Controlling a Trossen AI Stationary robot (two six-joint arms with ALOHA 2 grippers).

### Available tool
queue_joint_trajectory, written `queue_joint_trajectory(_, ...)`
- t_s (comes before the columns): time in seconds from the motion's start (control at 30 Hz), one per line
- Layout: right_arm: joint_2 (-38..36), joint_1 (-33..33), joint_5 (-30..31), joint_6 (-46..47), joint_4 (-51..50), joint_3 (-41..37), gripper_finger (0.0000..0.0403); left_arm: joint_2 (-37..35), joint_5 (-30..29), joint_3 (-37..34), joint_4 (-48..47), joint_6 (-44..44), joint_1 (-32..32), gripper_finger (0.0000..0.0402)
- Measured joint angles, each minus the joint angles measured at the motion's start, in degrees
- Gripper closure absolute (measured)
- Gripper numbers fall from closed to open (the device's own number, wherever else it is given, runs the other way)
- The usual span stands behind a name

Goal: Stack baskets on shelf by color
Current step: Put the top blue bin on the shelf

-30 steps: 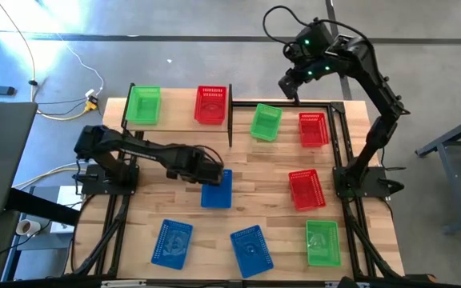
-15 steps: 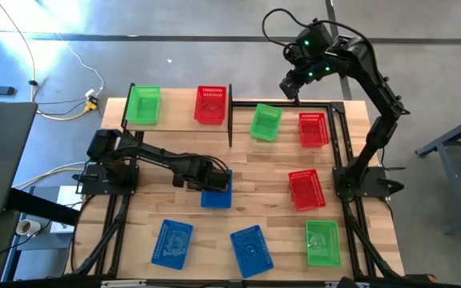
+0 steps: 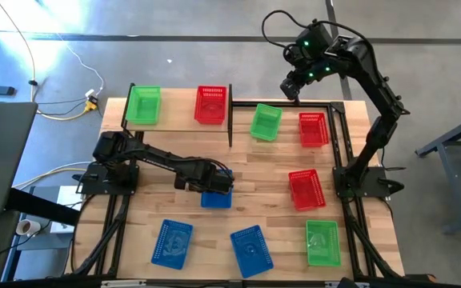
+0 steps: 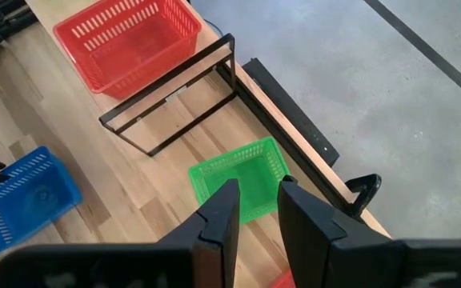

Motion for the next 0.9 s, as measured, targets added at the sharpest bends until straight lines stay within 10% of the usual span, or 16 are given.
queue_joint_trajectory(0.9, 0.0, 0.0, -0.2, 0.1, 0.0, 0.0, 0.0327, 2.7, 2.3, 0.0, 2.4, 7.0, 0.0, 0.0397)
